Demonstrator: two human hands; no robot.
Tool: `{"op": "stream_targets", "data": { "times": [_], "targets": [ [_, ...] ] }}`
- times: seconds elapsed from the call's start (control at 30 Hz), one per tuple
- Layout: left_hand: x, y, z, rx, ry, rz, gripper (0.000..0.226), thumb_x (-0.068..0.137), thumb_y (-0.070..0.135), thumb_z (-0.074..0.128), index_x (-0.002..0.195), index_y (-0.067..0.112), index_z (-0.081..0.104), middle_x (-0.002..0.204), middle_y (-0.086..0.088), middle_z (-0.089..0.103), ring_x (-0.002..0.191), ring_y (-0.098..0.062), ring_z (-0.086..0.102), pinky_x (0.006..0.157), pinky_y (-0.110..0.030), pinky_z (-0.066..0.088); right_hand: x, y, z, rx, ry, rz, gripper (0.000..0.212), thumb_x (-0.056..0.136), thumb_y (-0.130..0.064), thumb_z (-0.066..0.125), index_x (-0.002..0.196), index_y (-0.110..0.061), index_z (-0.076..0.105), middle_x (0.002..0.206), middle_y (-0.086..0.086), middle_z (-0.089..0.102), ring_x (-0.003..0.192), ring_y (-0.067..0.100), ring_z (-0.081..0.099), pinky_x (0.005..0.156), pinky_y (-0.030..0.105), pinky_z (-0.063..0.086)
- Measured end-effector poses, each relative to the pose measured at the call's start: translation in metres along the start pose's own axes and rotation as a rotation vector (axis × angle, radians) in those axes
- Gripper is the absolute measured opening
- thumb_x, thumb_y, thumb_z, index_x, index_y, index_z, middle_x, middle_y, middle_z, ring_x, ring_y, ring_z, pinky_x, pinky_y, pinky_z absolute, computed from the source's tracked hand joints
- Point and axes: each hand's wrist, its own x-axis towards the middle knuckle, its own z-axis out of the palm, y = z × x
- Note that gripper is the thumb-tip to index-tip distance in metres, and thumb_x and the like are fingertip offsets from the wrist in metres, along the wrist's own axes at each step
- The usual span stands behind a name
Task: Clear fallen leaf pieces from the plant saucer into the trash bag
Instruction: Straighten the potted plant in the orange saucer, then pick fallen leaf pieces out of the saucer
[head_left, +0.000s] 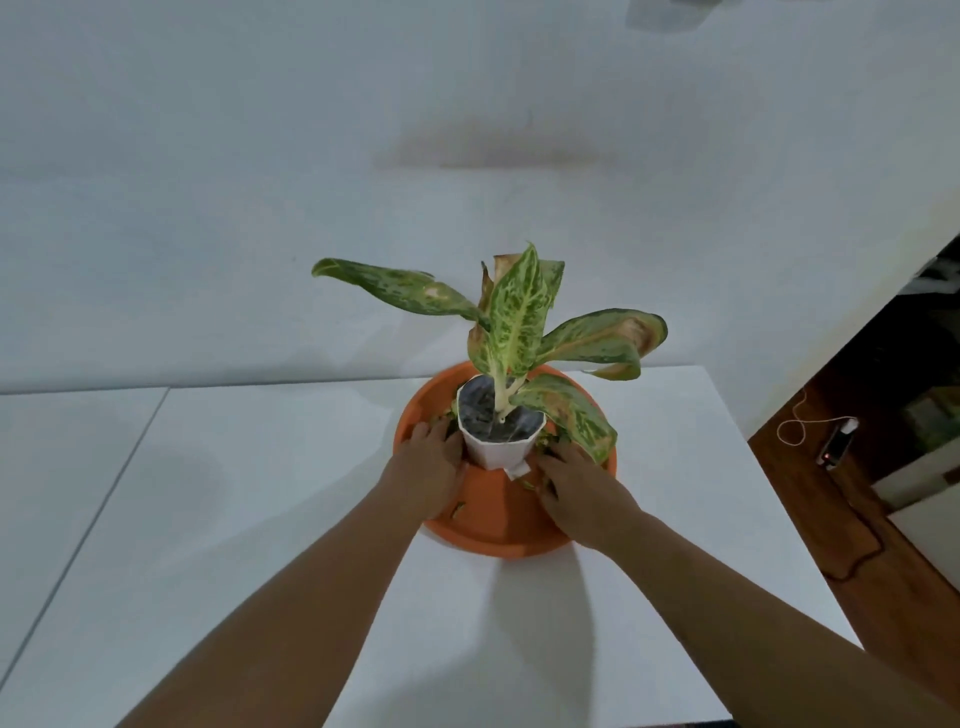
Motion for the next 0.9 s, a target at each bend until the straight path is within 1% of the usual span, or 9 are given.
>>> {"op": "stream_targets", "data": {
  "times": [0.17,0.27,0.33,0.4,0.47,0.53,0.73,0.83,0.9],
  "targets": [
    [-0.026,0.003,-0.003,-0.112,-0.003,0.083,0.042,0.095,0.033,0.048,0.131,0.012,0.055,0.141,-0.008,0.046,0.123,-0.029,0.043,0.103,-0.041,0.041,-0.017,-0.015,0.004,0.071,-0.004,-0.168,0.025,0.092,-0.025,0.046,0.108,-0.018,0.064,0.11,0.002,0.063,0.103,0.022,0.058,0.084,0.035,0.05],
    [-0.03,0.001,-0.009,-0.287,0.068,0.14,0.029,0.09,0.031,0.054,0.113,0.017,0.064,0.115,-0.003,0.062,0.11,-0.022,0.057,0.088,-0.035,0.051,-0.014,-0.02,-0.001,0.105,0.063,-0.185,0.017,0.09,-0.025,0.05,0.094,-0.016,0.064,0.099,0.002,0.063,0.092,0.021,0.059,0.077,0.036,0.051],
    [-0.024,-0.001,-0.013,-0.297,0.13,0.104,0.032,0.086,0.035,0.058,0.114,0.019,0.059,0.114,0.0,0.06,0.11,-0.02,0.055,0.087,-0.036,0.05,-0.009,-0.016,-0.001,0.107,0.181,-0.102,0.02,0.087,-0.026,0.053,0.103,-0.018,0.061,0.105,0.002,0.063,0.096,0.023,0.059,0.081,0.036,0.051],
    [-0.014,-0.005,-0.012,-0.249,0.113,0.049,0.05,0.083,0.042,0.06,0.126,0.017,0.051,0.128,-0.003,0.053,0.12,-0.023,0.047,0.093,-0.038,0.047,-0.001,-0.012,0.001,0.135,0.232,0.033,0.044,0.084,-0.032,0.056,0.126,-0.019,0.05,0.124,0.003,0.058,0.111,0.026,0.056,0.089,0.036,0.05],
    [-0.007,-0.007,-0.01,-0.198,0.015,0.03,0.074,0.084,0.049,0.06,0.144,0.014,0.036,0.149,-0.007,0.039,0.135,-0.028,0.036,0.107,-0.042,0.04,0.005,-0.008,0.002,0.104,0.161,0.093,0.066,0.085,-0.043,0.055,0.143,-0.021,0.033,0.144,0.002,0.044,0.129,0.027,0.044,0.1,0.038,0.044],
    [-0.004,-0.006,-0.007,-0.105,-0.054,0.06,0.08,0.087,0.054,0.054,0.151,0.013,0.027,0.157,-0.008,0.03,0.141,-0.029,0.029,0.114,-0.044,0.031,0.009,-0.008,0.004,0.01,0.074,0.086,0.073,0.086,-0.049,0.052,0.148,-0.021,0.026,0.152,0.001,0.035,0.138,0.026,0.034,0.107,0.039,0.038],
    [-0.02,-0.004,0.001,-0.17,-0.086,0.141,0.065,0.086,0.051,0.052,0.14,0.016,0.045,0.147,-0.002,0.043,0.134,-0.024,0.036,0.105,-0.04,0.041,-0.01,-0.018,0.01,-0.05,-0.072,0.0,0.058,0.089,-0.048,0.046,0.14,-0.022,0.042,0.15,0.0,0.038,0.136,0.024,0.035,0.107,0.04,0.039],
    [-0.029,-0.002,-0.001,-0.278,-0.022,0.232,0.042,0.086,0.045,0.058,0.123,0.025,0.059,0.121,0.003,0.063,0.114,-0.02,0.054,0.089,-0.034,0.05,-0.02,-0.024,0.009,0.054,-0.035,-0.047,0.036,0.09,-0.041,0.049,0.117,-0.022,0.061,0.122,-0.001,0.06,0.114,0.02,0.053,0.093,0.031,0.045],
    [-0.031,-0.001,-0.003,-0.328,0.019,0.262,0.038,0.086,0.042,0.061,0.121,0.026,0.06,0.113,0.006,0.066,0.107,-0.017,0.06,0.084,-0.033,0.053,-0.022,-0.028,0.009,0.069,-0.005,-0.064,0.028,0.09,-0.039,0.051,0.108,-0.022,0.064,0.108,-0.002,0.063,0.103,0.019,0.056,0.085,0.03,0.048]
  ]
}}
